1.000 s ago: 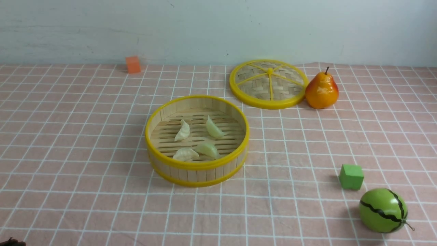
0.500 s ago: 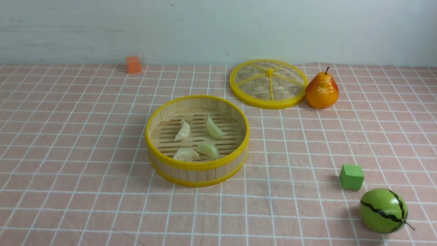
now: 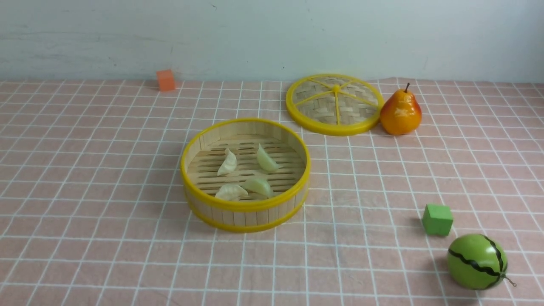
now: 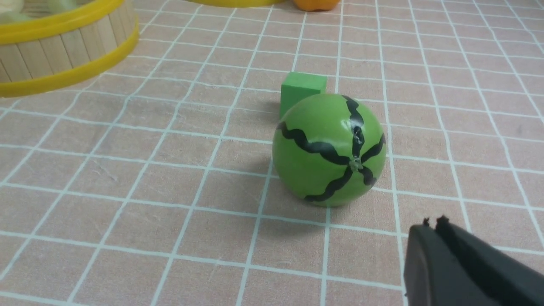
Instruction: Put the dumplings into the steamer on the table with the pink tablecloth.
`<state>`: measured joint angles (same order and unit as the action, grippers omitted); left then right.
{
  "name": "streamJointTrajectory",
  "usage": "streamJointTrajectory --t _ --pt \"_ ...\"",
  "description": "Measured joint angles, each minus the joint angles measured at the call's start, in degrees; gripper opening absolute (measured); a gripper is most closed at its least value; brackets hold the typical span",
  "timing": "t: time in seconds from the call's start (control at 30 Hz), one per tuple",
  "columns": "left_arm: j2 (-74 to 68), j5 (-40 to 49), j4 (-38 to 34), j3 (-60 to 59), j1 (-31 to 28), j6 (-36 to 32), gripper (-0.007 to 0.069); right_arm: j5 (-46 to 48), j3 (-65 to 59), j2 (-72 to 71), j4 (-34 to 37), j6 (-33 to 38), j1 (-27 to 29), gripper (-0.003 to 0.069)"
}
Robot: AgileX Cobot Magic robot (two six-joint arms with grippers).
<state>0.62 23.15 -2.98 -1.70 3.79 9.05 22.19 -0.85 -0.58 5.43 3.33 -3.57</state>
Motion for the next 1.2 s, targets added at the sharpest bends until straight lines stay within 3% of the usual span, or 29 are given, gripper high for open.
streamJointTrajectory --t 1.2 --pt "0.00 0.00 -0.12 0.00 0.00 0.00 -0.0014 0.00 0.00 0.00 0.01 -0.13 0.00 0.0064"
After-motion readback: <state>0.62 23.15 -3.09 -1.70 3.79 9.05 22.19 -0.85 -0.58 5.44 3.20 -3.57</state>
